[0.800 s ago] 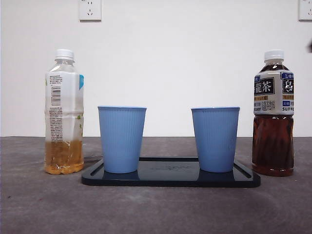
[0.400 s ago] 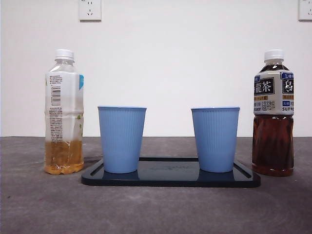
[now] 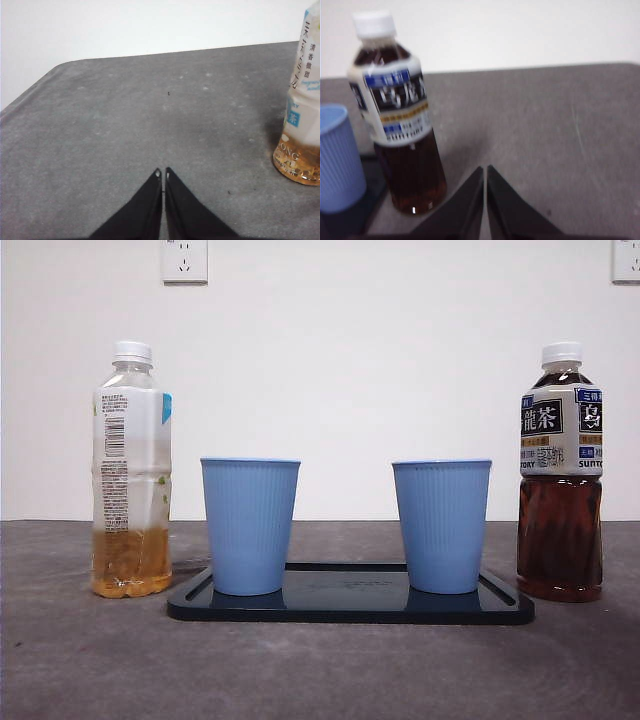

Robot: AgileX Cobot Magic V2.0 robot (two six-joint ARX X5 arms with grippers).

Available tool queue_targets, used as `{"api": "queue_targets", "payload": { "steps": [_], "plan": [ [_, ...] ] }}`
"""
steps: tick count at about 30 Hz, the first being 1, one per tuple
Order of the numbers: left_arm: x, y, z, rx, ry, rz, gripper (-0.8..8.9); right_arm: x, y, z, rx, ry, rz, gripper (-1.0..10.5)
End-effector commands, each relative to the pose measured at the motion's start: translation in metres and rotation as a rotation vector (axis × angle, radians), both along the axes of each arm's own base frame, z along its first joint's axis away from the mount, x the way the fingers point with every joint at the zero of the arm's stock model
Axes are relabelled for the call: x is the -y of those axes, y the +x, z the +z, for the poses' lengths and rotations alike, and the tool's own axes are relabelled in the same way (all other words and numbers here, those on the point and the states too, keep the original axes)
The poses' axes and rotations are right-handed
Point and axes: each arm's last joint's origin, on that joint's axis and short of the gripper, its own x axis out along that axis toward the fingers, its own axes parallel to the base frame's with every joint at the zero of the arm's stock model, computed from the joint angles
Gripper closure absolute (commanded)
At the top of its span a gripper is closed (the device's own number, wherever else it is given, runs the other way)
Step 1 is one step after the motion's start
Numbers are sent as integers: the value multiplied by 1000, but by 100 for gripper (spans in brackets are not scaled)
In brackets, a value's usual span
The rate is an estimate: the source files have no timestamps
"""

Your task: Pour the drink into the cup

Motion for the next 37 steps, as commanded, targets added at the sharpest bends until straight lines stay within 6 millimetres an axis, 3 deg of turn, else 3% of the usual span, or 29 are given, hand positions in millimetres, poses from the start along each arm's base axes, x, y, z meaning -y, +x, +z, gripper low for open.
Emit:
{"api": "queue_targets", "payload": {
  "steps": [1, 37],
  "plan": [
    [0, 1, -5, -3, -7, 6, 806, 0, 0, -5, -36, -6, -5, 940],
    [0, 1, -5, -3, -7, 6, 806, 0, 0, -6, -49, 7, 1, 940]
  ]
}}
